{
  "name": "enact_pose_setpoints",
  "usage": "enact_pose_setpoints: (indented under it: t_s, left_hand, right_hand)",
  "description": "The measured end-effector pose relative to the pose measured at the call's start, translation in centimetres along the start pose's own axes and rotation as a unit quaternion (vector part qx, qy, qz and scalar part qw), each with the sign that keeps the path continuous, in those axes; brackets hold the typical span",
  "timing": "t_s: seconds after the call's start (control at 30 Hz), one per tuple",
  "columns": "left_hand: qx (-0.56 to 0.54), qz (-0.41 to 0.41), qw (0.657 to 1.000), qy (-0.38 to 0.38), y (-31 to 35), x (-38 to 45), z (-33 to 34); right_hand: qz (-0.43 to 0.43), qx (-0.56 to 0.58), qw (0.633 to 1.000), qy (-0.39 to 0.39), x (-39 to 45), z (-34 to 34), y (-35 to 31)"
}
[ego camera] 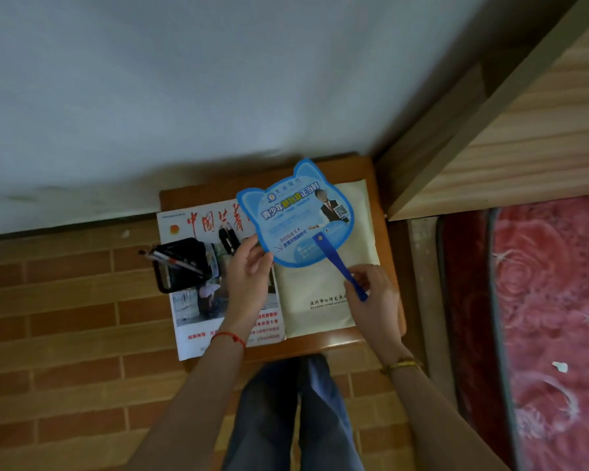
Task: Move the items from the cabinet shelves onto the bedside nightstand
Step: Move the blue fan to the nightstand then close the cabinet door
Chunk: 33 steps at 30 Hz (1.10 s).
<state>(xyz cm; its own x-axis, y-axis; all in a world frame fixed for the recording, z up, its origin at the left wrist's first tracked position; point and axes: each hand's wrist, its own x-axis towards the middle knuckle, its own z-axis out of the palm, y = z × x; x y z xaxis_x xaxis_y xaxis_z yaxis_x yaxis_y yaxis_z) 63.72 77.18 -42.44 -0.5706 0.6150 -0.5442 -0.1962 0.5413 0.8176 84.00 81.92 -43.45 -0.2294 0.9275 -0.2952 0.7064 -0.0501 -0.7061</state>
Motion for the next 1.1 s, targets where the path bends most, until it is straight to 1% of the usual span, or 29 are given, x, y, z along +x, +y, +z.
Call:
enact_pose_setpoints:
  t_s: [0.2,0.37,0.47,0.53,0.63,0.73,0.87,1.0,1.1]
  left_hand:
    - [0.043,0.01,0.998,0.04,-3.9,0.6,0.5]
    - [0.098,0.006,0.993,0.071,-5.1,0.0,0.2]
    - [0.134,0.023,0.987,0.083,-4.9,-0.3,0.1]
    - [0.162,0.027,0.983,0.082,-4.4,-0.7,-0.1]
    - [0.201,0.033,0.976,0.074,-3.0,-1.9,-0.9]
    - [0.256,0.097,0.961,0.044,-0.1,-4.2,-2.2]
    - [0.335,0.188,0.923,0.012,5.5,-8.9,-4.7]
    - [0.392,0.278,0.877,0.02,11.4,-14.5,-7.8]
    - [0.411,0.319,0.854,0.028,15.0,-18.6,-10.3]
  right_hand:
    - [-0.034,-0.018,0.999,-0.039,0.8,2.2,2.9]
    - [-0.08,-0.093,0.992,-0.042,0.5,2.5,3.0]
    - [-0.104,-0.15,0.982,-0.047,0.4,2.3,2.5]
    - [-0.103,-0.172,0.978,-0.052,0.2,1.9,2.0]
    - [-0.072,-0.155,0.984,-0.049,-0.1,0.5,0.8]
    - [-0.055,-0.121,0.991,-0.028,-1.0,-2.4,-1.8]
    - [-0.101,-0.112,0.989,-0.005,-3.4,-7.9,-6.9]
    - [-0.15,-0.126,0.98,0.025,-7.2,-13.6,-11.9]
    - [-0.173,-0.111,0.978,0.04,-10.6,-17.3,-15.0]
